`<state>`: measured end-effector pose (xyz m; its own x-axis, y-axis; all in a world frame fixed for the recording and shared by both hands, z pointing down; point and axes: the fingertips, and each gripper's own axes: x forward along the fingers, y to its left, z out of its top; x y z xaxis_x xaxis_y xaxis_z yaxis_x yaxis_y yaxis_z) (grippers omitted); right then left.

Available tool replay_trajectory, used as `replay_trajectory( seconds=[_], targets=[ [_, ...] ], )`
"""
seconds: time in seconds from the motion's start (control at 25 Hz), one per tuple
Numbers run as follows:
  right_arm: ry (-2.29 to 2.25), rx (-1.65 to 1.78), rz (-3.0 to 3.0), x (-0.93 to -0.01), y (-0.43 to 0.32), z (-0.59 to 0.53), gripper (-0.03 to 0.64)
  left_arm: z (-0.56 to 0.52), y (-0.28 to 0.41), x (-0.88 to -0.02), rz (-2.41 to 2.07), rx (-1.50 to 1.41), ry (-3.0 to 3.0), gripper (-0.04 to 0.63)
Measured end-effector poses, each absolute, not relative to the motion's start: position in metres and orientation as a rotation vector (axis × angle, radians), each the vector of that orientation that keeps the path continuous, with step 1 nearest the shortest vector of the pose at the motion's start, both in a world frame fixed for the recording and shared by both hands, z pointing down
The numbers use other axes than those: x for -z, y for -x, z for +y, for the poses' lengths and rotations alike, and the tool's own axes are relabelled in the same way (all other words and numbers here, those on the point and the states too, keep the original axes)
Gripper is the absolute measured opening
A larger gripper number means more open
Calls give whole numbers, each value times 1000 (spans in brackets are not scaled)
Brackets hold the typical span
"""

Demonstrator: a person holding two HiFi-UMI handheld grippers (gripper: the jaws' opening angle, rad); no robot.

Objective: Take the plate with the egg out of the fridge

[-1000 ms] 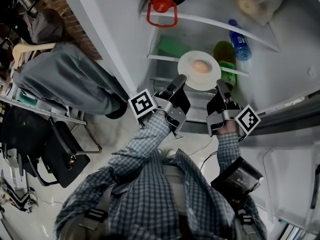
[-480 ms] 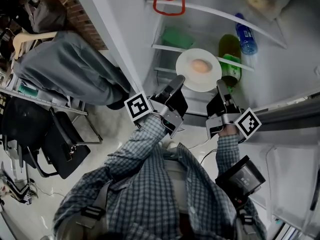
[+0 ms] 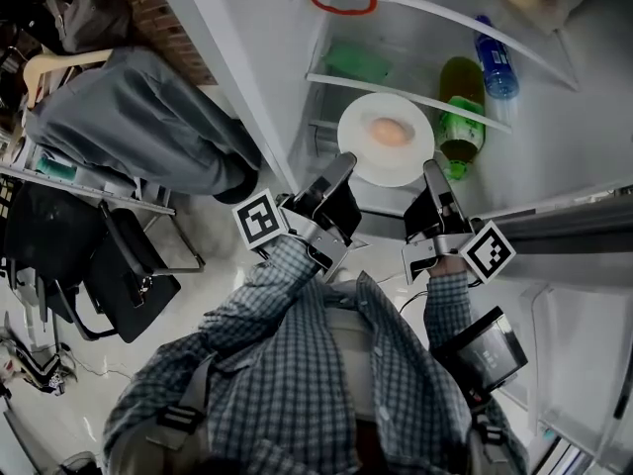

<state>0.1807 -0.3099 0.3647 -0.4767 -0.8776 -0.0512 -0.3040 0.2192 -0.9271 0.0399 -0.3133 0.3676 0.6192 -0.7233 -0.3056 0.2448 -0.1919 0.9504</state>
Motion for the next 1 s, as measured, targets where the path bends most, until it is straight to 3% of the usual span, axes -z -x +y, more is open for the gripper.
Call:
replay_trajectory(
  seconds=[1.0],
  targets=[
    [1197, 1179, 1878, -378, -122, -253, 37, -267, 19, -378, -335, 840, -1552, 35]
  ],
)
